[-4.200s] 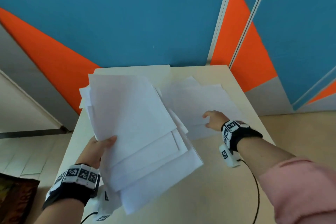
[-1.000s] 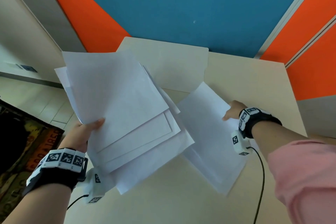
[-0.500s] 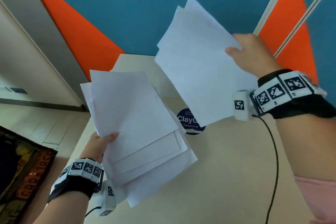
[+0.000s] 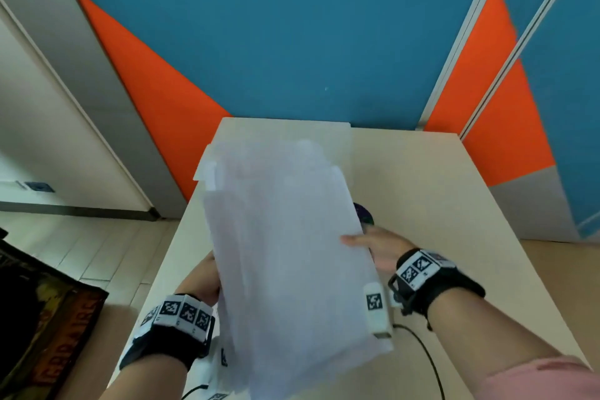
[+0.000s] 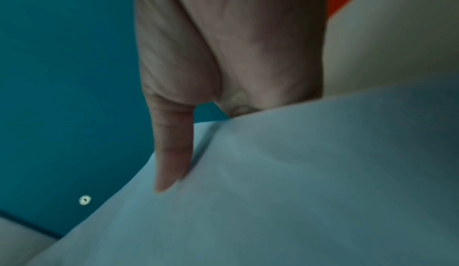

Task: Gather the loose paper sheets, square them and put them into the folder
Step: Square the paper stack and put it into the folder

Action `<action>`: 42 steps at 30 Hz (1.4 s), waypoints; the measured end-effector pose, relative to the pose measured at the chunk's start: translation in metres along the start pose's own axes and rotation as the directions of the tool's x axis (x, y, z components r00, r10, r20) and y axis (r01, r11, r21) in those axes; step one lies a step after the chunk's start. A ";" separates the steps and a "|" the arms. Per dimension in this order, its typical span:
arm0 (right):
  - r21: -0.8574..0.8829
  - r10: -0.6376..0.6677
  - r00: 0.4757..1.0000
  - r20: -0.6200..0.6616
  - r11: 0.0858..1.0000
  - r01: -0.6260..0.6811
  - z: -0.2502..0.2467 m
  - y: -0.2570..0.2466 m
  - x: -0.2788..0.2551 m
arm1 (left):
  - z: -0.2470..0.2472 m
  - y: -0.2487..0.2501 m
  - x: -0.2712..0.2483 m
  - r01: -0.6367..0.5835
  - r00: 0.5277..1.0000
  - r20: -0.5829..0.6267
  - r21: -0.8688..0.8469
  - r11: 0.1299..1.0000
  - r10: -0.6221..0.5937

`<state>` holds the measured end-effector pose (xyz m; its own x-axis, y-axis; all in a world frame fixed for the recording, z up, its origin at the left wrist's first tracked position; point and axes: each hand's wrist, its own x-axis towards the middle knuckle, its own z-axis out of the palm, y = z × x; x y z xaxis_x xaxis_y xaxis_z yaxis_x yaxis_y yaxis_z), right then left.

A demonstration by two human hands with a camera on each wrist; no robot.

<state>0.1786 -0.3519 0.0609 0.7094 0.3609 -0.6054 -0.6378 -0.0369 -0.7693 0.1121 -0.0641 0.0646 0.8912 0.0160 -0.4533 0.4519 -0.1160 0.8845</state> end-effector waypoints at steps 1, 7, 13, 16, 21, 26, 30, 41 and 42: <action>-0.010 0.033 0.999 0.010 0.999 -0.033 0.000 0.010 0.001 | 0.004 0.000 -0.002 0.014 1.000 0.027 0.030 0.999 -0.015; -0.070 0.019 0.986 -0.164 0.997 -0.031 -0.006 0.040 -0.004 | 0.009 -0.012 0.003 0.168 0.975 0.201 -0.397 0.903 -0.093; -0.167 -0.243 0.953 -0.178 0.962 0.214 -0.001 0.009 -0.022 | 0.016 -0.006 0.014 -0.030 0.999 0.026 -0.316 0.948 0.040; -0.198 -0.375 0.908 -0.189 0.920 0.339 -0.004 -0.016 -0.037 | 0.022 0.025 0.013 -0.190 0.981 -0.111 -0.354 0.916 0.160; 0.020 -0.552 0.795 -0.252 0.818 0.575 0.003 -0.043 -0.060 | 0.035 0.071 0.001 -0.378 0.926 -0.139 -0.303 0.875 0.352; -0.214 -0.645 0.711 -0.279 0.764 0.609 0.015 -0.050 -0.070 | 0.041 0.084 -0.012 -0.499 0.867 -0.207 -0.334 0.800 0.454; -0.221 -0.640 0.682 -0.353 0.766 0.604 0.018 -0.038 -0.064 | 0.048 0.072 -0.006 -0.501 0.864 -0.123 -0.304 0.811 0.488; -0.126 -0.361 0.837 -0.411 0.932 0.340 0.005 0.012 -0.037 | 0.044 0.031 0.021 -0.292 0.952 -0.010 -0.321 0.901 0.304; -0.135 -0.368 0.834 -0.410 0.930 0.343 0.006 0.009 -0.037 | 0.043 0.031 0.022 -0.288 0.954 -0.016 -0.308 0.907 0.298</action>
<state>0.1447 -0.3602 0.0774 0.9496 -0.0677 -0.3061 -0.3089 -0.0362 -0.9504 0.1443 -0.1101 0.0771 0.9860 -0.0038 -0.1670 0.1645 0.1964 0.9666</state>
